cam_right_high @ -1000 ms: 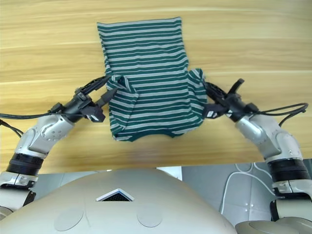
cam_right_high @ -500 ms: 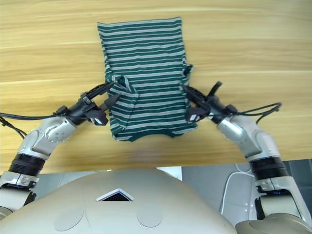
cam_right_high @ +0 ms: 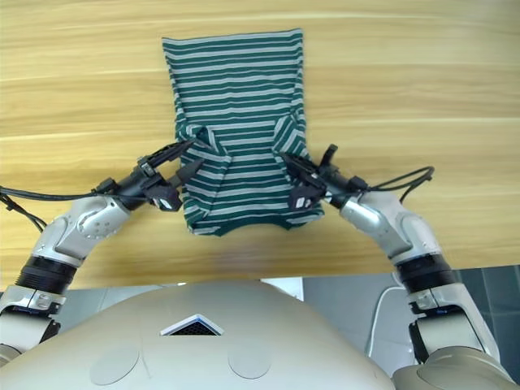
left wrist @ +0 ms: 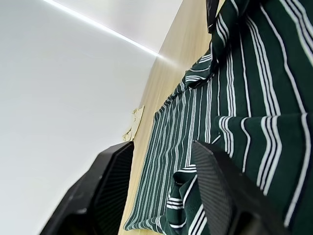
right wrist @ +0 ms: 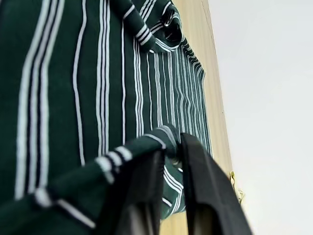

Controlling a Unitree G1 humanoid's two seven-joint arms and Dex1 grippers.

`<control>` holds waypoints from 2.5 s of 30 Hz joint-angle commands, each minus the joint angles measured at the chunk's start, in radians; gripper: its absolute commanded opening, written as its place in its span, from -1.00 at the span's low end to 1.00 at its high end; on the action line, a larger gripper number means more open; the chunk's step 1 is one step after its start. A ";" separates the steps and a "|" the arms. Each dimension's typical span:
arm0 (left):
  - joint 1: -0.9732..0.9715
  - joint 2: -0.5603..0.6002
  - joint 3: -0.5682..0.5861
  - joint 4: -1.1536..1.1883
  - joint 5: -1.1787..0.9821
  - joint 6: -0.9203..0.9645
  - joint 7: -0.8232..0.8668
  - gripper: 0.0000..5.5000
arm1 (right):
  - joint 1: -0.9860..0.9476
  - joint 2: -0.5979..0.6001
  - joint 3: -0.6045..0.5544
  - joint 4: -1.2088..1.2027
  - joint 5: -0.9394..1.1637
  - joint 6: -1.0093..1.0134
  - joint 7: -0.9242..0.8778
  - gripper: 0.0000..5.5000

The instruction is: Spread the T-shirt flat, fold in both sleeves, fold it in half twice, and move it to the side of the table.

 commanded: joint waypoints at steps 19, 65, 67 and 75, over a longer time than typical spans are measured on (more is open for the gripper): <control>0.014 0.201 -0.072 0.127 0.002 0.084 -0.248 -0.17 | -0.028 -0.017 -0.208 -0.101 0.188 0.037 0.010 -0.16; 0.161 0.387 -0.093 -0.042 -0.332 0.022 -0.709 0.26 | 0.324 -0.258 -0.047 -0.278 0.191 -0.008 0.407 0.10; 0.150 0.376 -0.112 -0.029 -0.329 0.016 -0.708 0.15 | 0.306 -0.249 -0.039 -0.269 0.186 -0.012 0.407 0.10; 0.075 0.320 -0.162 0.080 -0.293 -0.012 -0.671 -0.26 | 0.224 -0.218 0.004 -0.196 0.154 -0.026 0.403 0.10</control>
